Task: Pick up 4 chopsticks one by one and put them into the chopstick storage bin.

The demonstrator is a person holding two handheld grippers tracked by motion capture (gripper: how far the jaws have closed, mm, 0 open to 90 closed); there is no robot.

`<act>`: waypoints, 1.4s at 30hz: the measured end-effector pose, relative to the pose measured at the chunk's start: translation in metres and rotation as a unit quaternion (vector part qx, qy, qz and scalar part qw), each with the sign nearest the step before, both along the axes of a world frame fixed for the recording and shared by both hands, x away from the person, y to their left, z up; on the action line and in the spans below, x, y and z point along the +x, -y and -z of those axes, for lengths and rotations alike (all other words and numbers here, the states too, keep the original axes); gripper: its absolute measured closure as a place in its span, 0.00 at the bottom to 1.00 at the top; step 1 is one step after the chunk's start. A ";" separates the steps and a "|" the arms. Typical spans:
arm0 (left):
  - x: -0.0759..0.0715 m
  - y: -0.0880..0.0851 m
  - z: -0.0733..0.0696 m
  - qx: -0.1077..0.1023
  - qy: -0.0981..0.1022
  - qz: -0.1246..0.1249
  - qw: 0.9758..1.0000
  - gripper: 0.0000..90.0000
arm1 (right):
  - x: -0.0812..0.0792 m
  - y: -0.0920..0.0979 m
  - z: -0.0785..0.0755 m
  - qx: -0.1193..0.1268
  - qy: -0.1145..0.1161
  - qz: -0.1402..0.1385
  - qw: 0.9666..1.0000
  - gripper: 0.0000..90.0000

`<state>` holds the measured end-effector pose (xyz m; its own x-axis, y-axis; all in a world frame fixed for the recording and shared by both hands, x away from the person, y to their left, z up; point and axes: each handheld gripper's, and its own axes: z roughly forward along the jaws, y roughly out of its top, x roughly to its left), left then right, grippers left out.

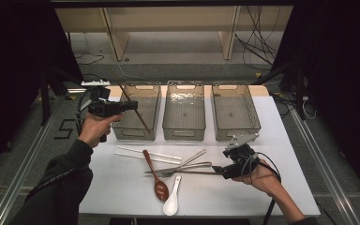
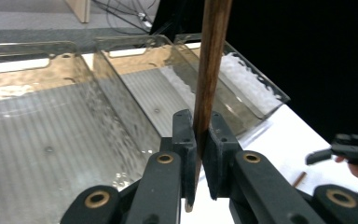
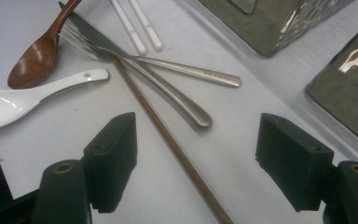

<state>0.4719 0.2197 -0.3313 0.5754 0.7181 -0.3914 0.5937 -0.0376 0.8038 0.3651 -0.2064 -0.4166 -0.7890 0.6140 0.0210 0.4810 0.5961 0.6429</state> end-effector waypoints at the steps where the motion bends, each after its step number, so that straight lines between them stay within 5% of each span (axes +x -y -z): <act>1: 0.004 -0.001 0.000 0.002 -0.002 -0.003 1.000 0.93 | 0.000 -0.001 0.000 -0.001 0.000 0.000 1.000 0.33; 15: 0.043 0.004 0.012 0.030 -0.043 -0.036 0.998 0.93 | 0.000 -0.002 0.002 0.000 -0.005 0.001 1.000 0.33; 27: 0.056 0.007 0.036 0.047 -0.079 -0.044 0.995 0.92 | 0.000 -0.001 0.002 0.001 -0.005 0.000 1.000 0.33; 42: 0.062 0.006 0.049 0.054 -0.099 -0.052 0.992 0.92 | 0.000 -0.002 0.002 0.000 -0.007 -0.002 1.000 0.33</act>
<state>0.5341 0.2134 -0.3799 0.4153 0.8141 -0.4060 0.7443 -0.0474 0.6662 0.3652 -0.2048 -0.4183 -0.7909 0.6111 0.0316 0.4874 0.5979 0.6364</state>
